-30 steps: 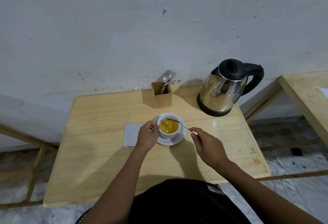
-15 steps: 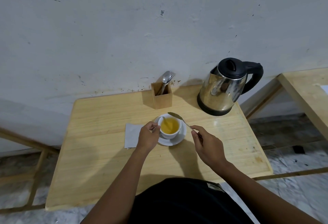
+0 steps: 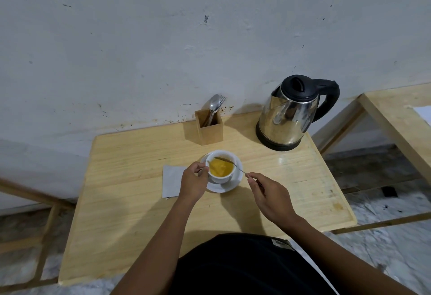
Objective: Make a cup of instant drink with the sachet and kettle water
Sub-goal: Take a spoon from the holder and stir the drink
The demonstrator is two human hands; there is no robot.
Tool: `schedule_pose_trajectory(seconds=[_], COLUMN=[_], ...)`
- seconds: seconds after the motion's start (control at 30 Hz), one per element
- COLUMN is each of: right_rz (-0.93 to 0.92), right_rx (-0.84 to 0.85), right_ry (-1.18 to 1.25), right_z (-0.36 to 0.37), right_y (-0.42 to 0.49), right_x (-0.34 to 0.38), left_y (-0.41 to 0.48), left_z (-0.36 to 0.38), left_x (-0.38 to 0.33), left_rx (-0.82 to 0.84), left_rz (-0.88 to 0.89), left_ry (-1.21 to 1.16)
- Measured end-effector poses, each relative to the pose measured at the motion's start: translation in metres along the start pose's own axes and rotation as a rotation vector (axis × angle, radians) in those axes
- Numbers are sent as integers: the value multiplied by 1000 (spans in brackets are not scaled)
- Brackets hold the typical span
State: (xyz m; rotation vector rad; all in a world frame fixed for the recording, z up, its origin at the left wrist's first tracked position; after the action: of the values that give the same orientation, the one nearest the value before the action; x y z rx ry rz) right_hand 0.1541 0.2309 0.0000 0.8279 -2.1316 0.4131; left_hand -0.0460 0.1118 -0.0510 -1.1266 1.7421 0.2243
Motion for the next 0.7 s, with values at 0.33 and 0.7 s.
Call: schedule_pose_trajectory(seconds=[0.33, 0.7], right_rz=[327, 534], right_rx=[-30, -65], right_ry=[581, 539], right_z=[-1, 23], right_y=[8, 34], right_x=[-51, -91], left_y=[-2, -4], left_z=[1, 2], left_x=[2, 3], left_rx=[-28, -40], left_rz=[-5, -20], left_ry=[-44, -53])
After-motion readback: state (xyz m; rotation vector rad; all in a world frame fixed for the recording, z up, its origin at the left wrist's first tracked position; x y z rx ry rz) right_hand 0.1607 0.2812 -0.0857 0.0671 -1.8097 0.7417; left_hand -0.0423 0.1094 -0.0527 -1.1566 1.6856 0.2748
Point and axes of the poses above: each hand's wrist, its own y-axis towards the middle knuckle, its own z-axis out of the palm, x = y × z, the point moved 10 cm from there along y, towards the middle knuckle, and after that the axes turned 7 degrees about y, right-handed, at the moved point
